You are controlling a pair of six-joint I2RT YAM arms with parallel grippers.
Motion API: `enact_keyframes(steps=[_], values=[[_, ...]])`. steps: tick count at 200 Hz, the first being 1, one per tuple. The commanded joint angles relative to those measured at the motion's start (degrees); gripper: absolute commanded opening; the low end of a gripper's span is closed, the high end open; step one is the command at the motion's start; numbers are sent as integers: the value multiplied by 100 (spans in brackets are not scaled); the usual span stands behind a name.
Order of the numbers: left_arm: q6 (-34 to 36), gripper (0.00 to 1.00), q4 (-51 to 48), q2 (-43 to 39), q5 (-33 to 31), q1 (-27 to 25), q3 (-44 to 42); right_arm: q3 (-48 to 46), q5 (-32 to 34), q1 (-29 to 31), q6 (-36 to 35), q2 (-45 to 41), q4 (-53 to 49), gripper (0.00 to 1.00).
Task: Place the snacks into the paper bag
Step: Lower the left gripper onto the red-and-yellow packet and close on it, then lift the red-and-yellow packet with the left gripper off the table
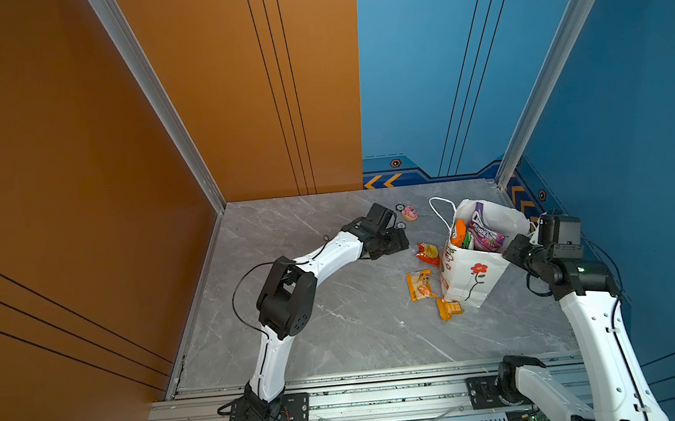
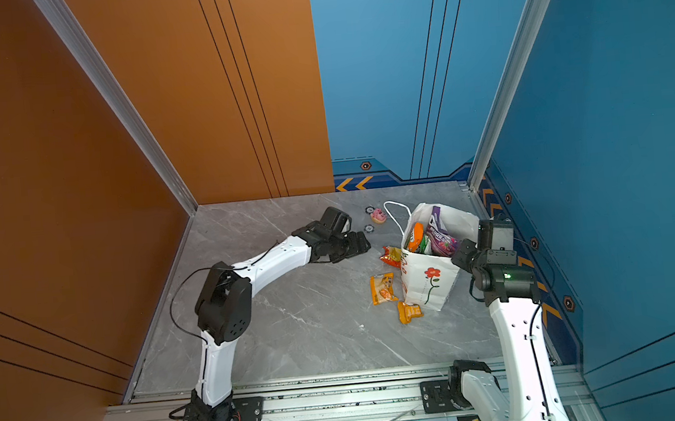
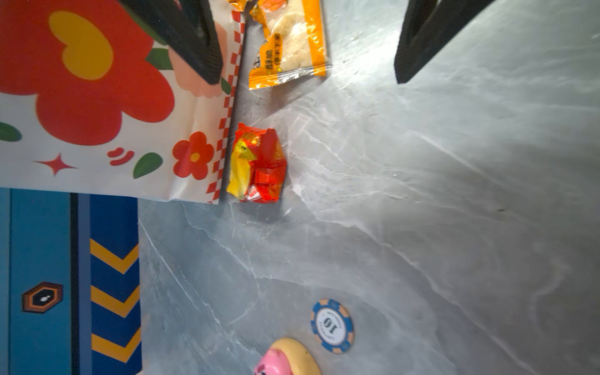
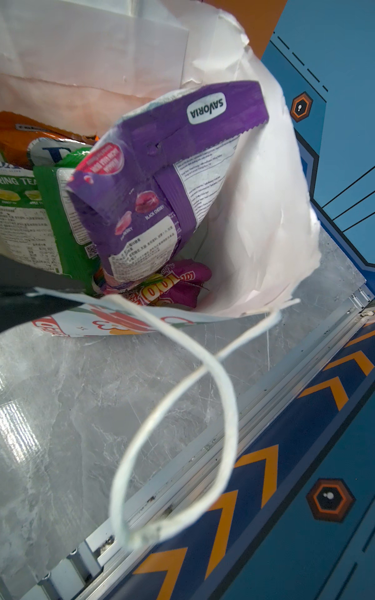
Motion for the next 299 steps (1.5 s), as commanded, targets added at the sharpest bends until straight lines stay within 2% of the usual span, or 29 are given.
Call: enact_keyframes(steps=[1, 60, 84, 155, 187, 238, 269, 299], values=[[-236, 85, 207, 203, 381, -119, 421, -57, -73, -64, 2, 37, 255, 0], [-432, 83, 234, 1149, 570, -279, 1193, -112, -195, -54, 2, -23, 317, 0], [-450, 80, 188, 1395, 556, -340, 1377, -134, -251, -57, 11, -51, 339, 0], [-497, 60, 63, 1934, 650, -407, 1778, -155, -344, -40, 20, -96, 387, 0], [-534, 39, 63, 2059, 752, -418, 1895, -178, -405, -44, 20, -105, 405, 0], [-641, 14, 322, 1852, 659, -335, 1432, -178, -415, -25, 11, -140, 409, 0], [-618, 6, 623, 1489, 460, -269, 895, -169, -415, -14, 11, -140, 407, 0], [-558, 4, 902, 1067, 213, -183, 262, -144, -415, -13, 11, -140, 406, 0]])
